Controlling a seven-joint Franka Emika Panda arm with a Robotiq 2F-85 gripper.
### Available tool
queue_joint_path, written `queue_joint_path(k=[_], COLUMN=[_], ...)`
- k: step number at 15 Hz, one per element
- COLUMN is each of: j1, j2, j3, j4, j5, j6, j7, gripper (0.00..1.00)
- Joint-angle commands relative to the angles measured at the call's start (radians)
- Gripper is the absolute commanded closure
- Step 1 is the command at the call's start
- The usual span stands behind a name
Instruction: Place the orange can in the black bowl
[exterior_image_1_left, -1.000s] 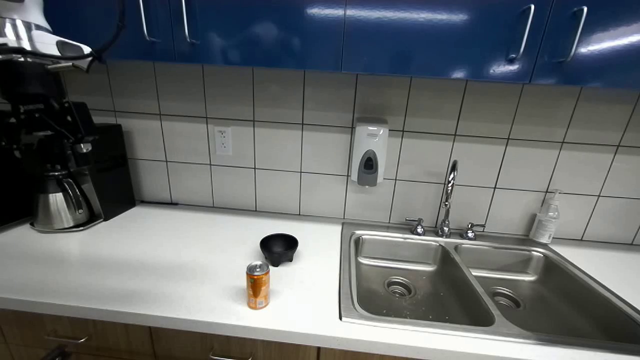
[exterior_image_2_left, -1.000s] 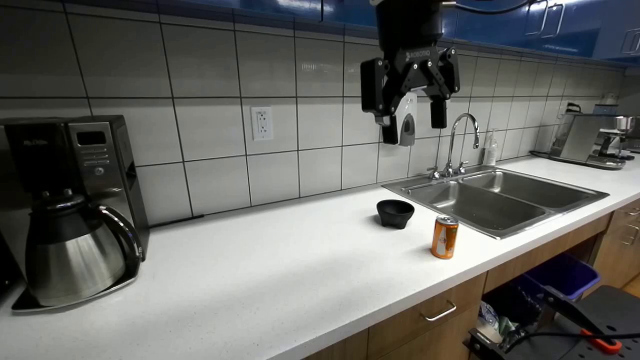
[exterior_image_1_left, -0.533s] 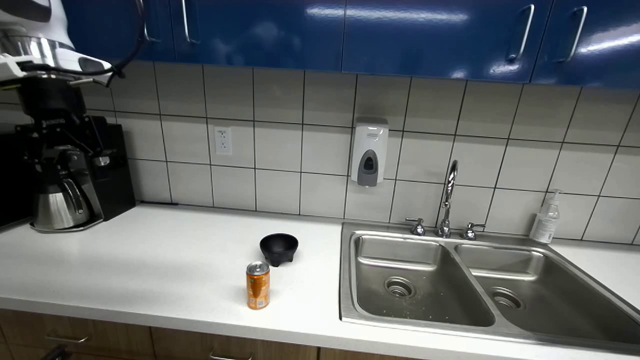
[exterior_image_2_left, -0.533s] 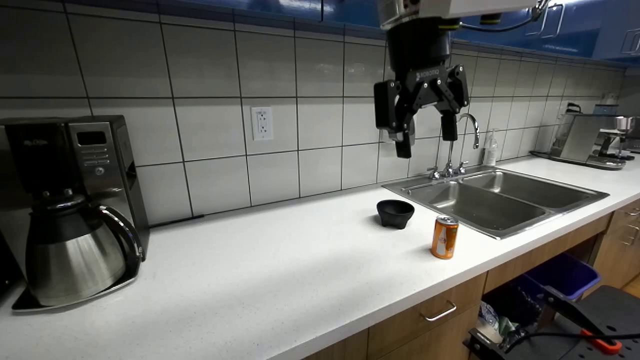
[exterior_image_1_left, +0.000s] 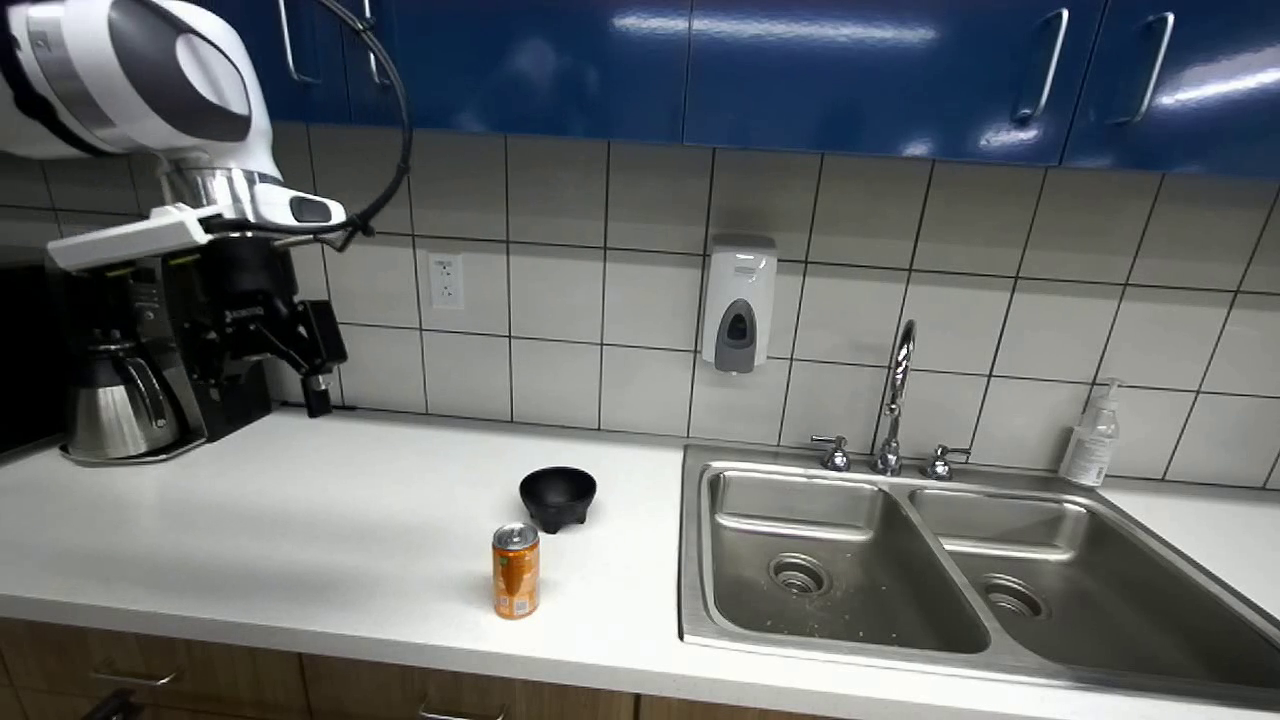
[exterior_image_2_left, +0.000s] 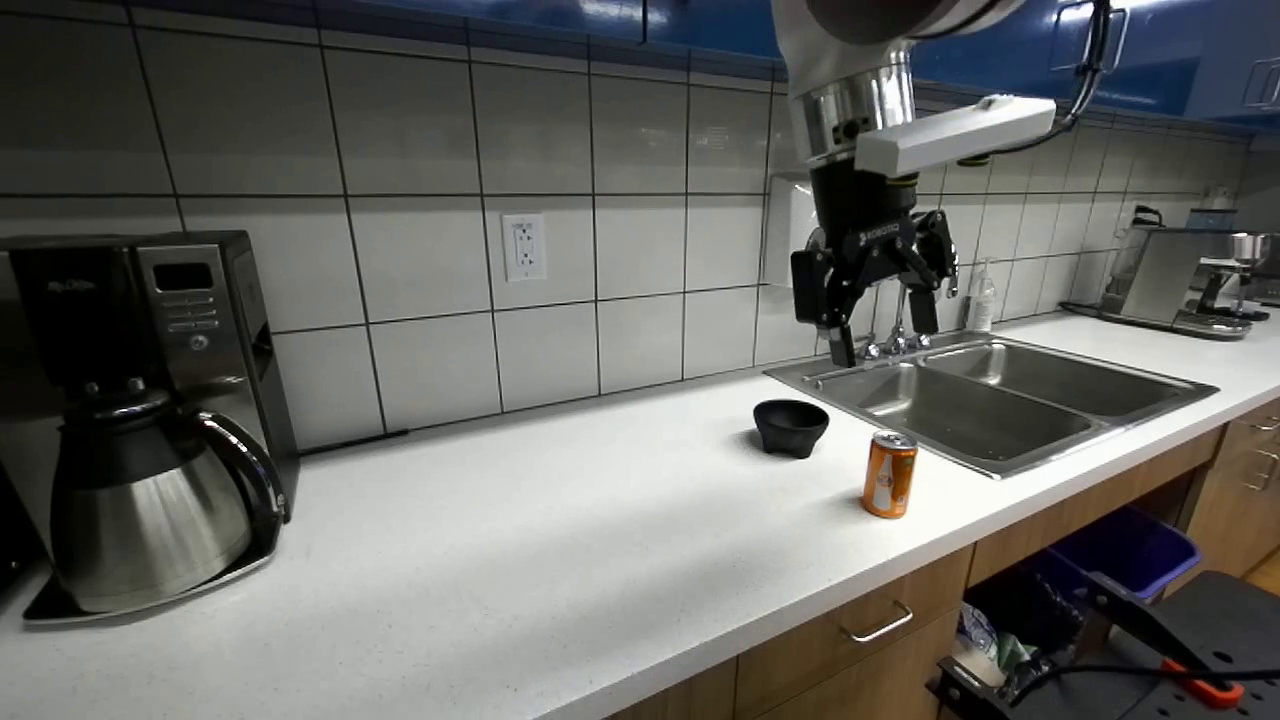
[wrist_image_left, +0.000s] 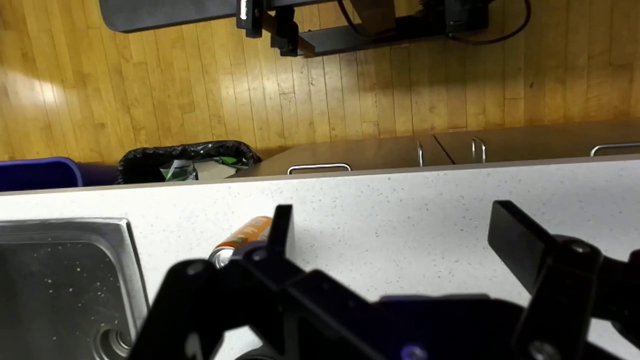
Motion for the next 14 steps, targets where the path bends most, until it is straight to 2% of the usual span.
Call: queue_joint_path(k=[1,9,14], j1=[-0.035,-0.102,-0.125], j2=[0.071,0.21,0.314], j3=[-0.04,-0.165,-0.228], j4=[0.009,0.04,0.099], j5=[-0.036,-0.082,-0.123], j6=[0.067,0.13,0.153], j7=[0.01,-0.054,-0.15], gripper=[0.0,0.0,0.0])
